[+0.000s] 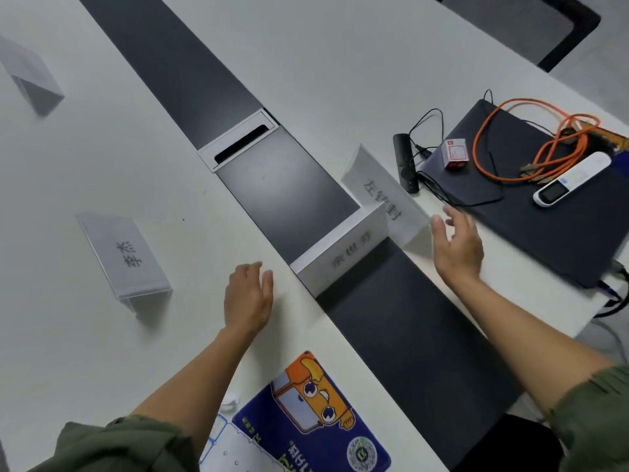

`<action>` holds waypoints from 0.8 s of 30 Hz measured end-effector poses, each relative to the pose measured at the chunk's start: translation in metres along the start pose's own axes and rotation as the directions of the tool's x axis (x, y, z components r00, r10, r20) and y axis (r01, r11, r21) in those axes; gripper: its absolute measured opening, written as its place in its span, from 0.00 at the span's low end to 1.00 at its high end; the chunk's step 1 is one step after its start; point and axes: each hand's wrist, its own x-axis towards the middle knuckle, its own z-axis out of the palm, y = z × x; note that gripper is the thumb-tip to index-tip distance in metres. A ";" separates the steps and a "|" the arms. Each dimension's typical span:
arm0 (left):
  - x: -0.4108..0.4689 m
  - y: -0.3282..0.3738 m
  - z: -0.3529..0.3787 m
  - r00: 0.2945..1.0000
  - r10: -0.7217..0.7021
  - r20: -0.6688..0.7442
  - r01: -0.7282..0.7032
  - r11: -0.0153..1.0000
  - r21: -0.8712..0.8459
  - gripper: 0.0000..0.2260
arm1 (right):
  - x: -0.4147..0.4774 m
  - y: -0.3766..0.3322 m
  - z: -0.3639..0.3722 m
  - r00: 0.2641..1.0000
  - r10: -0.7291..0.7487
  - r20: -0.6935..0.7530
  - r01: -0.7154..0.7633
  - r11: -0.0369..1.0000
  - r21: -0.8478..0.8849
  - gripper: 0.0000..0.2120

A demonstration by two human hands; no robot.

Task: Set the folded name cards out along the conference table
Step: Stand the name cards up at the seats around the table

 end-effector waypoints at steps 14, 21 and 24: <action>-0.023 -0.035 0.058 0.997 0.015 0.072 -0.037 0.946 0.323 0.32 | 0.114 -0.105 0.050 0.957 -0.162 0.241 0.236 0.918 -0.320 0.19; -0.022 -0.038 0.063 0.998 0.026 0.059 -0.043 0.949 0.312 0.32 | 0.144 -0.126 0.071 0.976 -0.105 0.193 0.168 0.924 -0.345 0.22; -0.022 -0.038 0.064 0.998 0.025 0.062 -0.044 0.945 0.323 0.33 | 0.149 -0.133 0.075 0.983 -0.057 0.177 0.117 0.929 -0.352 0.23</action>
